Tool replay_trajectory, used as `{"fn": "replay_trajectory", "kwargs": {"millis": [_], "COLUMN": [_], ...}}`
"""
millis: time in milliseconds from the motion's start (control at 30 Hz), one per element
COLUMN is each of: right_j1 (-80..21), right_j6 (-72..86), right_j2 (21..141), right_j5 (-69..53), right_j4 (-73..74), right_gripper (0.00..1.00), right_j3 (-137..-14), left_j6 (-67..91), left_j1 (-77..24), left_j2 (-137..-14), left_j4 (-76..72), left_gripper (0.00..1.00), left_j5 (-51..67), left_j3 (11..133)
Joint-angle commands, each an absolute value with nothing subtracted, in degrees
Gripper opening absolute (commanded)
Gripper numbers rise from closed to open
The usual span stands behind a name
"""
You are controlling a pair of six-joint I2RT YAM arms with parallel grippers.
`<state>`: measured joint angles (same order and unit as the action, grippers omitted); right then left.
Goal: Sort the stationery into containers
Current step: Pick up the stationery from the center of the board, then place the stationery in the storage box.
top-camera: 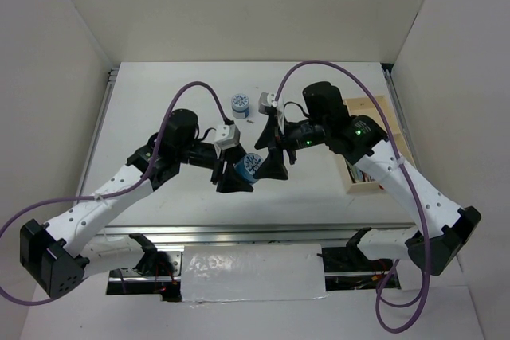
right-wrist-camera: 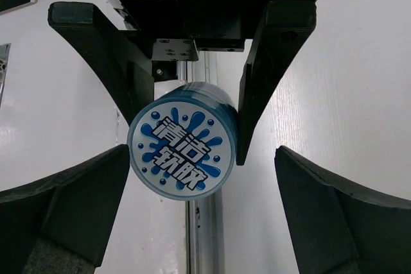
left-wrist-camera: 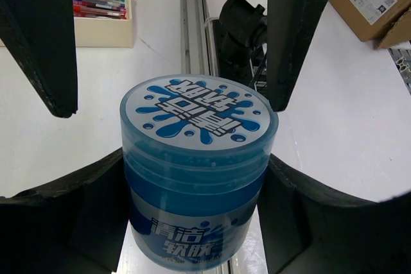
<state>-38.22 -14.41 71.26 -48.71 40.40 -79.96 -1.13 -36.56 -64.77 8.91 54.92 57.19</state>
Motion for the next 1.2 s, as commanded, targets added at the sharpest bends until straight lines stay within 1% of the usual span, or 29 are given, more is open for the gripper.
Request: {"fn": "replay_trajectory", "kwargs": {"millis": [0, 267, 667, 900, 1000, 1033, 1067, 1133, 1167], "right_j1": [-38.85, -39.55, -41.31, -41.4, -41.4, -41.31, -41.4, -41.31, -41.4], "right_j6": [-15.29, -15.29, -17.32, -17.49, -17.14, -17.23, -17.14, -17.14, -16.88], "right_j2": [71.98, 72.16, 72.51, 72.16, 71.98, 71.98, 71.98, 72.16, 72.16], "right_j5": [-47.81, -45.88, -45.44, -45.79, -45.44, -45.35, -44.83, -44.82, -44.82], "right_j4": [41.04, 40.78, 42.36, 42.54, 42.1, 42.01, 41.92, 41.92, 41.84], "right_gripper": [1.0, 1.0, 1.0, 1.0, 0.9, 0.84, 0.81, 0.78, 0.77], "right_j3": [-81.12, -79.63, -80.07, -79.37, -79.36, -79.54, -79.63, -80.07, -80.24], "left_j6": [-0.88, -0.53, 6.41, 5.71, 5.36, 5.36, 5.36, 5.19, 4.92], "left_j1": [-37.09, -37.35, -36.12, -35.95, -36.04, -35.95, -35.95, -35.95, -36.03], "left_j2": [-64.86, -64.86, -66.09, -66.1, -65.92, -65.83, -65.66, -65.39, -65.39], "left_j4": [5.01, 4.22, 0.71, 0.79, 1.05, 1.05, 1.05, 1.4, 1.49], "left_gripper": [0.12, 0.12, 0.11, 0.1, 0.1, 0.1, 0.1, 0.1, 0.1], "left_j5": [55.99, 55.29, 54.57, 54.23, 54.05, 54.05, 53.97, 54.05, 54.14], "left_j3": [60.55, 60.91, 61.08, 61.52, 61.26, 61.09, 61.0, 60.38, 60.21]}}
